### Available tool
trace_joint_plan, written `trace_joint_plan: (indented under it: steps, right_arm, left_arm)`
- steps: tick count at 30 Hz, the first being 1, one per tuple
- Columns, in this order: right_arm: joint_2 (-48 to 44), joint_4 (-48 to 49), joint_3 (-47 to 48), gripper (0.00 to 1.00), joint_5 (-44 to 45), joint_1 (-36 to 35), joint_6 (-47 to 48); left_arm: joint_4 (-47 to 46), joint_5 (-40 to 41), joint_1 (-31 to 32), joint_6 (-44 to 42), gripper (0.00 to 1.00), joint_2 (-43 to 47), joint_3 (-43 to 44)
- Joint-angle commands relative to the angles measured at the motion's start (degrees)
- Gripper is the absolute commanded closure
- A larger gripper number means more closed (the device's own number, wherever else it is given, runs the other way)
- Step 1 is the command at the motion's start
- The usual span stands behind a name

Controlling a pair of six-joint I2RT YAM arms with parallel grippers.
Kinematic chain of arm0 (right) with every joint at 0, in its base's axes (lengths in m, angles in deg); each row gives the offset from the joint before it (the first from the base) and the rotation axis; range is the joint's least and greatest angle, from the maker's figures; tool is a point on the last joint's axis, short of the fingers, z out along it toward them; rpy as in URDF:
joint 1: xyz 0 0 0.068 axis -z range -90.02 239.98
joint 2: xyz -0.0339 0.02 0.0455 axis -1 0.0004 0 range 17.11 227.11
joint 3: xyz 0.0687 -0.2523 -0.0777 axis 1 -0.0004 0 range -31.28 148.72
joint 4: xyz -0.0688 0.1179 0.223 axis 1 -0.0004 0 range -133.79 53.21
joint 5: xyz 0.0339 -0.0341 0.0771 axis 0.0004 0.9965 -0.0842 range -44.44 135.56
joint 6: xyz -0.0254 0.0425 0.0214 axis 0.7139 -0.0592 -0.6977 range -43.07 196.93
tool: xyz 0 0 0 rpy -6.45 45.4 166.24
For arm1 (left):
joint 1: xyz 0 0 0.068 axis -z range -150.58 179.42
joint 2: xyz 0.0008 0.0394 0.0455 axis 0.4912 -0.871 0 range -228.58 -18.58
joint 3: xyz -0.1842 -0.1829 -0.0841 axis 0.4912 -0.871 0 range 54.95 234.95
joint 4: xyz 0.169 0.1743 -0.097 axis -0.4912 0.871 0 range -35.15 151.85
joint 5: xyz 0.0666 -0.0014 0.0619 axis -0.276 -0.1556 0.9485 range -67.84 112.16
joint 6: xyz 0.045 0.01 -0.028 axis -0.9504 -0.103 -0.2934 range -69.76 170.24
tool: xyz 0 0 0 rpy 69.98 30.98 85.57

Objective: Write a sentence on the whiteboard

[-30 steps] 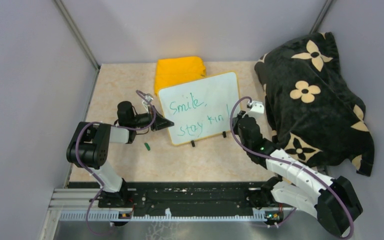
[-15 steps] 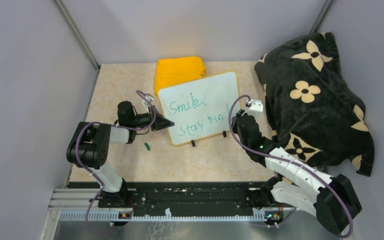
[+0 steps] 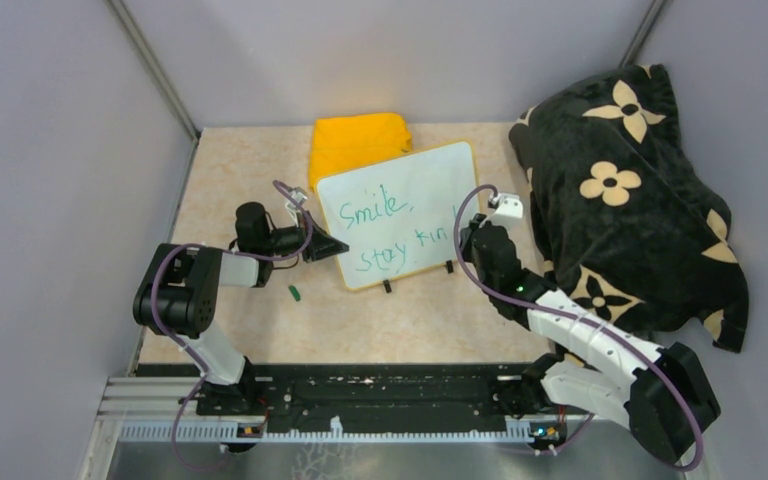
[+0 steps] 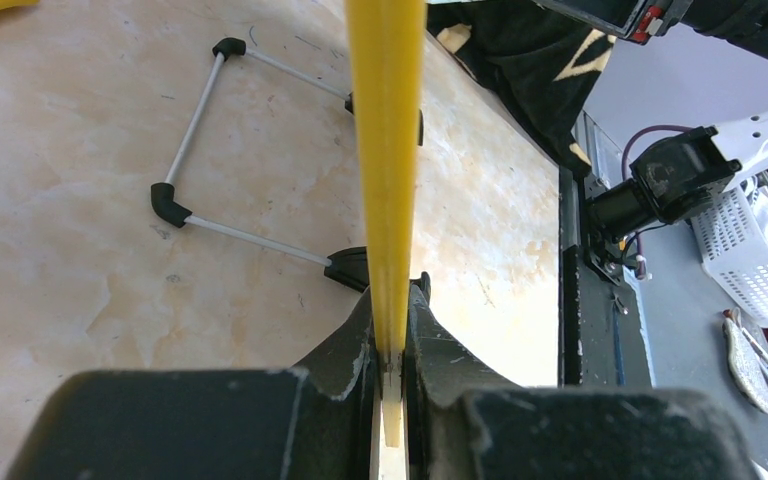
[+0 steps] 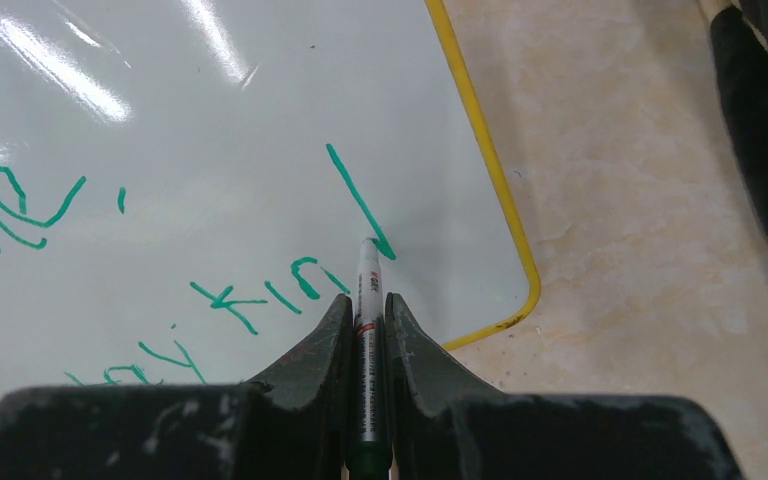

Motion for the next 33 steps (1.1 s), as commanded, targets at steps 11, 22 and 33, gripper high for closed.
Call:
trace_joint_plan:
  steps: [11,22,33]
  right_arm:
    - [-0.49,2.95,-1.54,1.0,-4.19,0.77,-1.6]
    - [-2.25,0.67,-4.01,1.0,-1.94,0.78,-2.43]
    - [-2.83,-1.91,-2.11,1.0,3.53,0.77,-2.58]
  left_arm:
    - [5.16,3.82,0.49,-3.19,1.0,-0.95,-0.12]
    - [5.33,3.9,0.47,-3.35,1.0,-1.03,-0.04]
    - [5.52,3.92,0.49,-3.37,1.0,-0.95,-0.04]
